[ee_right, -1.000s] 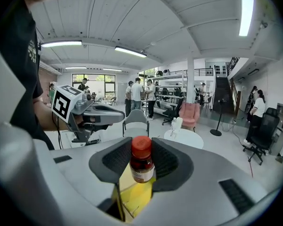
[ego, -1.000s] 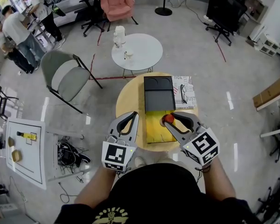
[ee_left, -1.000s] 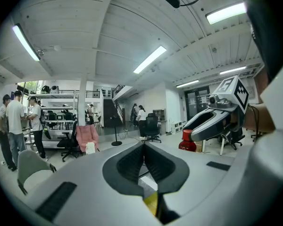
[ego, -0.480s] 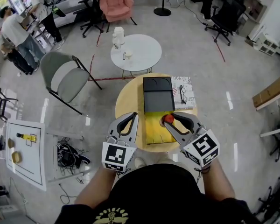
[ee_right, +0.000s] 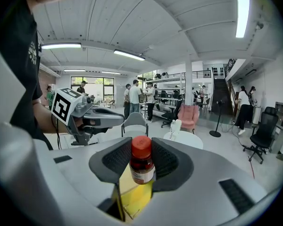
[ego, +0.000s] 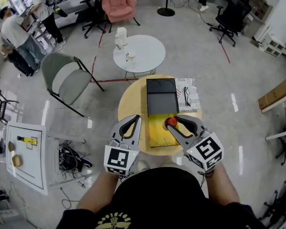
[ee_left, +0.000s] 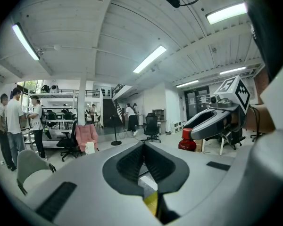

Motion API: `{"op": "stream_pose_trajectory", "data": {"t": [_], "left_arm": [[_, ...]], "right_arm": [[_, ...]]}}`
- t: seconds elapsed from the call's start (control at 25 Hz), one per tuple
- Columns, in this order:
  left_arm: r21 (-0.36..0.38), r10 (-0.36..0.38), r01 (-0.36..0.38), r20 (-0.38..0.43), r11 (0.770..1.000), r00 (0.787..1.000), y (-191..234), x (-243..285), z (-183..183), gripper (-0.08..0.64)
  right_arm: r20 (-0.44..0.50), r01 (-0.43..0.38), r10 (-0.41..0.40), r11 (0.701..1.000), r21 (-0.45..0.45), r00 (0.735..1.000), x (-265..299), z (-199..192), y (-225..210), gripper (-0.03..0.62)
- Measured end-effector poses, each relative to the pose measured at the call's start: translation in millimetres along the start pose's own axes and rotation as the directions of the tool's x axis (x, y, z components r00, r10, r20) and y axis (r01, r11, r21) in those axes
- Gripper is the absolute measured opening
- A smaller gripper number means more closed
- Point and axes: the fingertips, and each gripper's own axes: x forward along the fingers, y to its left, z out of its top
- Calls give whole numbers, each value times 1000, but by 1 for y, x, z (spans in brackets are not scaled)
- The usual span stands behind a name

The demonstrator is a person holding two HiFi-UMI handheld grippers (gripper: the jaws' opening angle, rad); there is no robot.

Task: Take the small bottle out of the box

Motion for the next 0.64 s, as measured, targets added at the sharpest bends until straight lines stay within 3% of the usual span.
{"op": "stream_pose_trajectory", "data": {"t": [0.64], "left_arm": [[-5,-5,5,-3,1000,1000,4,1,-3,14]], "right_arm": [[-12,8,-8,1000,7,1000,5,-4,-1,144]]}}
